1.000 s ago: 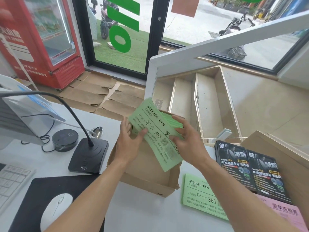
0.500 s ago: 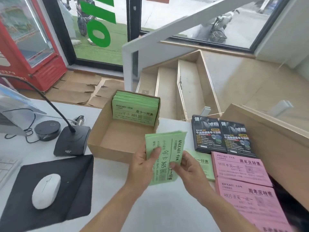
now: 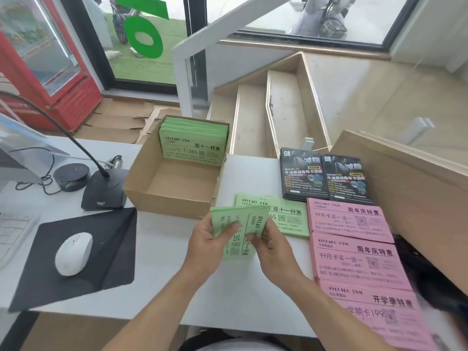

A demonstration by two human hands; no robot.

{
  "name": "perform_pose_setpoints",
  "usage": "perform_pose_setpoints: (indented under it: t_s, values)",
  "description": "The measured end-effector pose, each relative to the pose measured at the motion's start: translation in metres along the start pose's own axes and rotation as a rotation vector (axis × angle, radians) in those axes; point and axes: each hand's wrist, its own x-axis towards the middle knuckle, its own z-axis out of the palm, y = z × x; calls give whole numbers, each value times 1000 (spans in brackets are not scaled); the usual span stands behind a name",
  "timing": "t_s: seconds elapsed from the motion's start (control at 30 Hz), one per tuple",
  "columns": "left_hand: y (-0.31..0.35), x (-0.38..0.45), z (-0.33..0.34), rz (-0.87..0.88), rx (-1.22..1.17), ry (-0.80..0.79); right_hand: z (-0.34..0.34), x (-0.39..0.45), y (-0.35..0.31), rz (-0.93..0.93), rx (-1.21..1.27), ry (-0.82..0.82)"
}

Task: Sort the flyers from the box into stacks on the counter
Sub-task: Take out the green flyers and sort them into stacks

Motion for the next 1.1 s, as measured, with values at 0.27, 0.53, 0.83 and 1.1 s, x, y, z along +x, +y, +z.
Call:
perform_pose_setpoints:
  t_s: [0.27,0.53,0.83,1.1]
  values:
    - [-8,-5,-8,-10,22,-5,-3,0,9,3,4,-69]
    - [-8,-5,-23,-16,-48,78,-40,2,21,145,-98,-152]
    - [-48,-8,-41,-68,370,-52,-66,-3,35,53,-128,181]
    - [-64,-5,-40,-66,427,-128,-59,-10,46,-42,-189,239]
